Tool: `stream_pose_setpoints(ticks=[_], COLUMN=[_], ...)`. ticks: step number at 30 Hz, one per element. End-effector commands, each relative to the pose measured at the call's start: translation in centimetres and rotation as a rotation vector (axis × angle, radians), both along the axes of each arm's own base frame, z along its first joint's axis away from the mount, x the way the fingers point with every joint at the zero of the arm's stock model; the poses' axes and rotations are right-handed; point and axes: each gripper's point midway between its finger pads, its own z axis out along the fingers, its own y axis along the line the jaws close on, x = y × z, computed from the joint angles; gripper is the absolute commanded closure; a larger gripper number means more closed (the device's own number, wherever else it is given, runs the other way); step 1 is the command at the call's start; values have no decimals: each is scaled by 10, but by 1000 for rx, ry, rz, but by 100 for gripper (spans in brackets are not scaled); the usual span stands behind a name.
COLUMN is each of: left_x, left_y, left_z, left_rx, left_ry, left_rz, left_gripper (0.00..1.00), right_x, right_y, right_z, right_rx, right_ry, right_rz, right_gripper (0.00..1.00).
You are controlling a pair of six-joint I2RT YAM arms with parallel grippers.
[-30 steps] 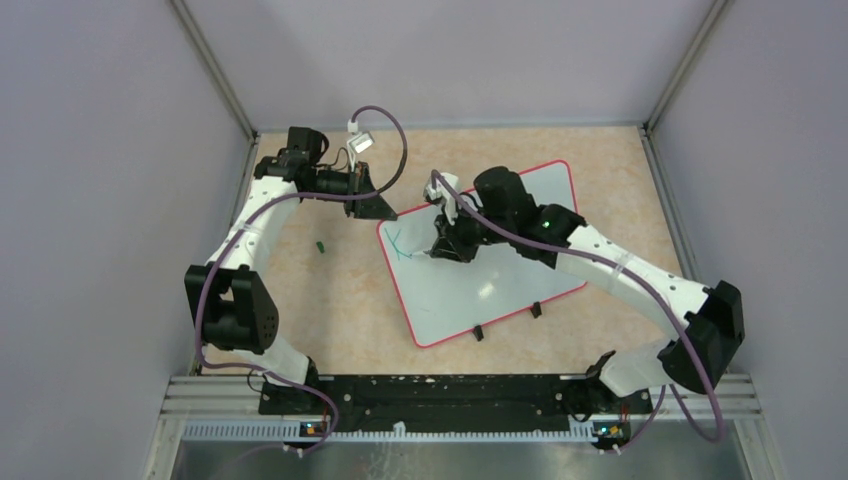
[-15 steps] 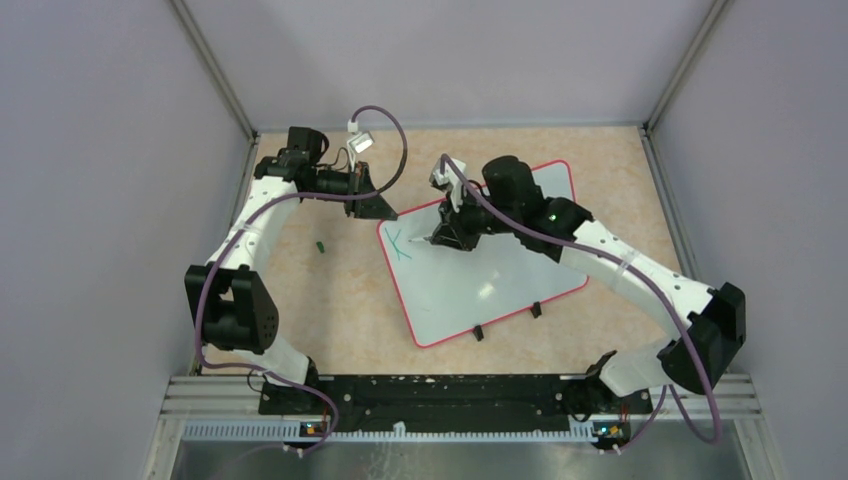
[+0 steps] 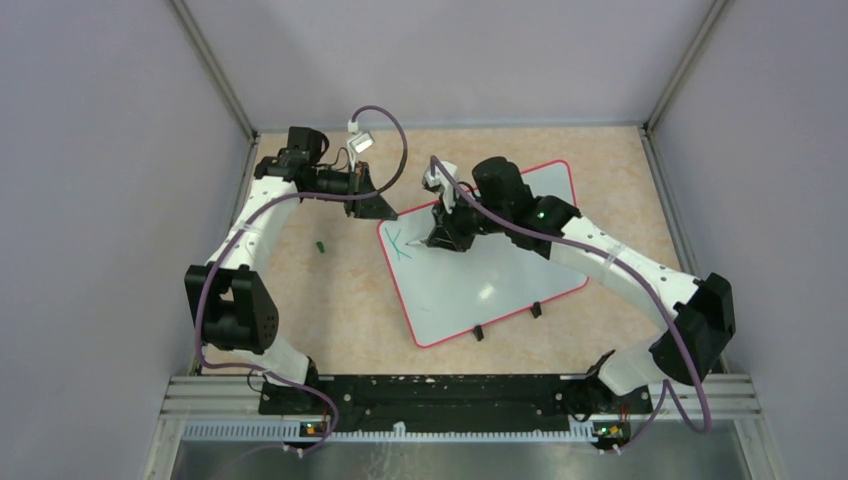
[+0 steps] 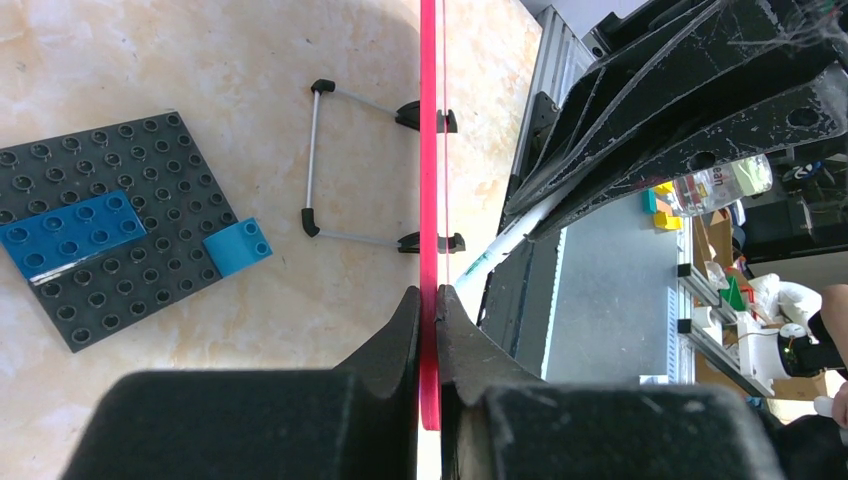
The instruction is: Write a sentence on the whiteboard
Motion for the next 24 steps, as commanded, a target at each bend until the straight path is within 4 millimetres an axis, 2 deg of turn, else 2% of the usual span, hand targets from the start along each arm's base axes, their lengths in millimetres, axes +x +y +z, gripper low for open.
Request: stream_pose_setpoints(ticks=[1, 6, 17, 24], left_x=[-11, -11, -11, -10], left_y=[-7, -7, -7, -8], left_z=[6, 6, 5, 5], left_rx=[-22, -21, -19, -19], left_ry=[-9, -11, -8, -5], left_rz=[-36, -35, -34, -35], left_gripper=[100, 100, 100, 100], right_x=[10, 15, 25, 20], right_y=[11, 6, -20, -17], right_z=[34, 33, 28, 24], right_rx=[69, 51, 17, 22], right_ry=[-82, -95, -100, -79], right_rz=[-2, -31, -87, -61], right_gripper=[100, 100, 100, 100])
